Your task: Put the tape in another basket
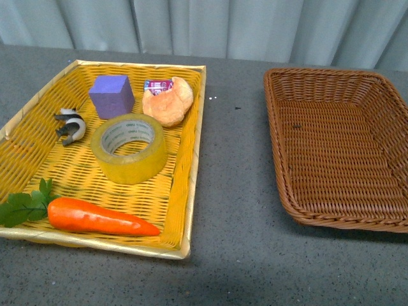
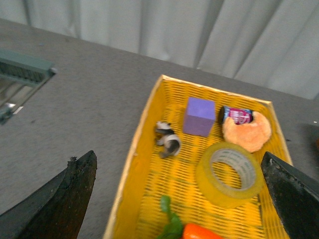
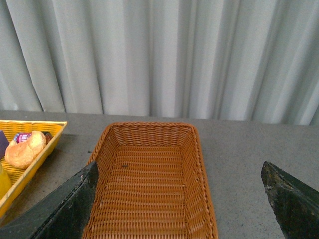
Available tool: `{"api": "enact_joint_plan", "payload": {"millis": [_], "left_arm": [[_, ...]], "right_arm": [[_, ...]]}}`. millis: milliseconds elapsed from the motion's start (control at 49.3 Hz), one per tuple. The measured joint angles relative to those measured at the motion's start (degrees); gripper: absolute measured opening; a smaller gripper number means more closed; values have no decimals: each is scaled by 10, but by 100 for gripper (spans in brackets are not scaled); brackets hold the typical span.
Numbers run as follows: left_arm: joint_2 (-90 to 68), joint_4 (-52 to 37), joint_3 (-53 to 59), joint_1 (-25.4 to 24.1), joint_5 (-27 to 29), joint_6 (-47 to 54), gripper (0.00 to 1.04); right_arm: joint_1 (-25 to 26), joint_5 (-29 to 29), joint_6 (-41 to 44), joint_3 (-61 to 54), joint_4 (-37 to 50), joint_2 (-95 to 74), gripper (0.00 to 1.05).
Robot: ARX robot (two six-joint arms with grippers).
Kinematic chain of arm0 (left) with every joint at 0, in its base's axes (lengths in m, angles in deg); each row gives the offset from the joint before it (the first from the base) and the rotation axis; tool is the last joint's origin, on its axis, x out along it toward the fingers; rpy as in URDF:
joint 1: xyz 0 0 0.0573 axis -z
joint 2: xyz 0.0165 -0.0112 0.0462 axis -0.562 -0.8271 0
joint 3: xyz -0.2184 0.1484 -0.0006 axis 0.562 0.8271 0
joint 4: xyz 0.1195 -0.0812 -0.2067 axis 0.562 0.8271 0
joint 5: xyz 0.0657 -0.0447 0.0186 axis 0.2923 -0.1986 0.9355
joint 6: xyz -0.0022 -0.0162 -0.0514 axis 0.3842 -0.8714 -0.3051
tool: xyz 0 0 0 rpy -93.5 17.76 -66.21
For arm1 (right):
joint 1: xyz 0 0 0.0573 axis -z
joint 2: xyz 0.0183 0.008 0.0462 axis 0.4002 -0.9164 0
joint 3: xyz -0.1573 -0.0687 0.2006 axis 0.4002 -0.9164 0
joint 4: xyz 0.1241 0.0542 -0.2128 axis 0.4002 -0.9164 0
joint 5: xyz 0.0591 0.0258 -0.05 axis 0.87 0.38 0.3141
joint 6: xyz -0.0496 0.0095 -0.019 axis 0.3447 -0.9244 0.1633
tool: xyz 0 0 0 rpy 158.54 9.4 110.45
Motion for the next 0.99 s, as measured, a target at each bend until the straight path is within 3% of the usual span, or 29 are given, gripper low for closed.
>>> {"api": "enact_joint_plan", "payload": {"millis": [142, 304, 547, 993], "left_arm": [[-286, -45, -130, 28, -45, -12, 98], [-509, 6, -270, 51, -25, -29, 98], [-632, 64, -370, 66, -25, -34, 98], [-726, 118, -424, 64, -41, -21, 98]], "right_arm": [[0, 0, 0, 0, 0, 0, 96], [0, 0, 0, 0, 0, 0, 96], [0, 0, 0, 0, 0, 0, 96], [0, 0, 0, 0, 0, 0, 96]]}}
